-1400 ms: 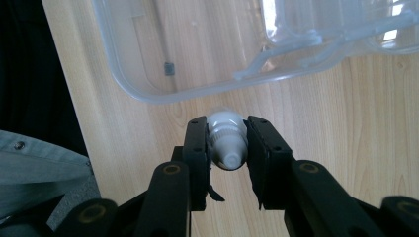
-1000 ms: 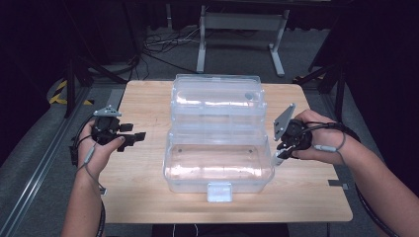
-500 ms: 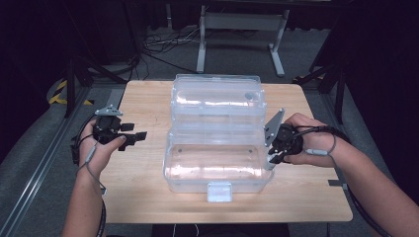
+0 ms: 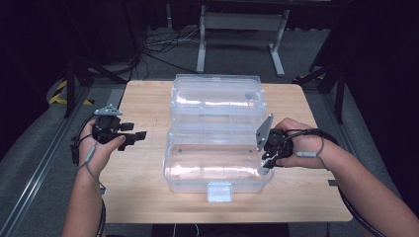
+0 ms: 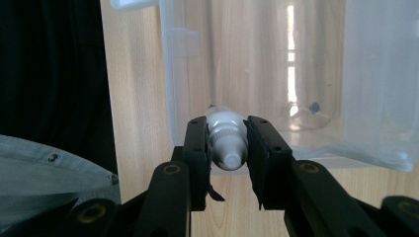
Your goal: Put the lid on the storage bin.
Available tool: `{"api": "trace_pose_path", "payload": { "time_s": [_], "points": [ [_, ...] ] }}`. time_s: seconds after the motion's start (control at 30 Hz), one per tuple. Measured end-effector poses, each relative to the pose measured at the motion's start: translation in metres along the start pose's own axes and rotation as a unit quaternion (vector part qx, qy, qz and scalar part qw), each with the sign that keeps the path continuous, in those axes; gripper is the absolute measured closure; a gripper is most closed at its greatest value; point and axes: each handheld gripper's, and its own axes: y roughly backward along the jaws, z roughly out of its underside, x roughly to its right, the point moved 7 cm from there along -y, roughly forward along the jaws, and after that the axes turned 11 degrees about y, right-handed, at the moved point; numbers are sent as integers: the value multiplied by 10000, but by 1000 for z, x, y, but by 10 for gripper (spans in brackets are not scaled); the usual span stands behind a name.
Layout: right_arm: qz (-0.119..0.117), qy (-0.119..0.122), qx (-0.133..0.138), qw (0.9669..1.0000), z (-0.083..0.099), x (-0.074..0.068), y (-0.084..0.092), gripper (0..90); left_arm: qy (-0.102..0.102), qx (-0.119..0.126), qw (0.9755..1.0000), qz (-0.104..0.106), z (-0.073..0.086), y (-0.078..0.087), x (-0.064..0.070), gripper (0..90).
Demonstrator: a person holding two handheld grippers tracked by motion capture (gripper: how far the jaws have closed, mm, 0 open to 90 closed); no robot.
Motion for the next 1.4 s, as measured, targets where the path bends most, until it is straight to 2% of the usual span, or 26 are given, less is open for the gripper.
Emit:
{"api": "trace_pose_path", "payload": {
  "time_s": [0.03, 0.3, 0.93, 1.4],
  "points": [
    [-14, 57, -15, 10000, 0, 1, -2, 716, -5, 4, 10000, -5, 0, 0, 0, 350],
    [-197, 16, -121, 9997, 2, 1, -18, 716, -6, -1, 10000, -7, 0, 0, 0, 350],
    [-458, 44, -252, 9986, 2, 3, -53, 716, 20, 4, 10000, -8, 1, 0, 0, 349],
    [-576, 69, -351, 9977, 6, 3, -70, 716, 6, -20, 10000, -11, 1, -1, 0, 349]
  ]
}}
